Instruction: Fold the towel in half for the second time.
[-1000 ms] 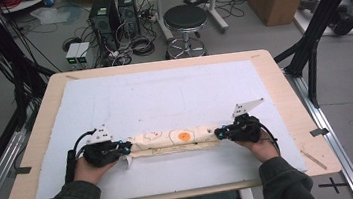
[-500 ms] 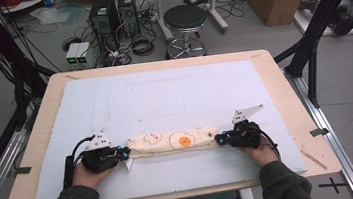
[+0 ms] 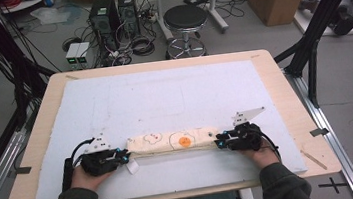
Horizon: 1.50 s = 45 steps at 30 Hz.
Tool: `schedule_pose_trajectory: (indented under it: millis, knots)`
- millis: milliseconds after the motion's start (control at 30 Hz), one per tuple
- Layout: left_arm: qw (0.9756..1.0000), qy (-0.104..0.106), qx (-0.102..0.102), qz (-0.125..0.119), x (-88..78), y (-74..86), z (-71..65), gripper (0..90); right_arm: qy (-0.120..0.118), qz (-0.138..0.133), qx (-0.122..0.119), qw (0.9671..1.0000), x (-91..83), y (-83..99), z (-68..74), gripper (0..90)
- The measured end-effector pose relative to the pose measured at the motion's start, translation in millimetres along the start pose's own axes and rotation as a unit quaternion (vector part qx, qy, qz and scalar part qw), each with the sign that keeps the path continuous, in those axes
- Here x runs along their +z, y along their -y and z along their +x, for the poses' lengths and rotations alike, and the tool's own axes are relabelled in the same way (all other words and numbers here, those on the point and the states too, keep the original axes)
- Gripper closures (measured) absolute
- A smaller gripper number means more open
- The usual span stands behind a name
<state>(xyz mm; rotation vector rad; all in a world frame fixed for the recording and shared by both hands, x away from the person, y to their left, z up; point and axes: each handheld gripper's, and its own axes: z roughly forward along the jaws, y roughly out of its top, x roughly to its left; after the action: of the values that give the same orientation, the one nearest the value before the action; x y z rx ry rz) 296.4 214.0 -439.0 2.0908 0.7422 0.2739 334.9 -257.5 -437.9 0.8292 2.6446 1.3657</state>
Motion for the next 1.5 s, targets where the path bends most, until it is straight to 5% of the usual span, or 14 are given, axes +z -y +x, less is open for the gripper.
schedule_pose_trajectory:
  millis: [333,700,833,1000,1233,1500]
  knots:
    - [1.0,0.004,-0.005,-0.004,-7.4,-0.6,-1.9,64.8,-0.015,-0.023,0.0,0.9996,-7.5,-6.7,4.9,54.1]
    - [0.9994,-0.002,-0.014,-0.032,-18.0,-11.7,3.1,53.8,-0.023,-0.04,-0.014,0.9989,-0.1,-43.8,11.7,57.3]
    - [0.9991,-0.002,-0.009,-0.042,-19.2,-24.3,4.4,55.8,-0.024,-0.029,-0.024,0.999,14.6,-59.0,16.9,65.8]
    - [0.9989,0.008,-0.003,-0.046,-9.3,-46.0,2.8,71.8,-0.036,-0.025,-0.035,0.9984,32.8,-76.0,22.7,76.3]
    - [0.999,0.028,0.025,-0.026,24.8,-68.2,-9.5,88.4,-0.047,0.006,-0.04,0.9981,58.1,-89.9,27.9,86.4]
    - [0.9963,0.046,0.049,0.053,61.6,-70.9,-21.8,89.6,-0.061,0.055,-0.043,0.9957,83.4,-89.7,35.1,87.8]
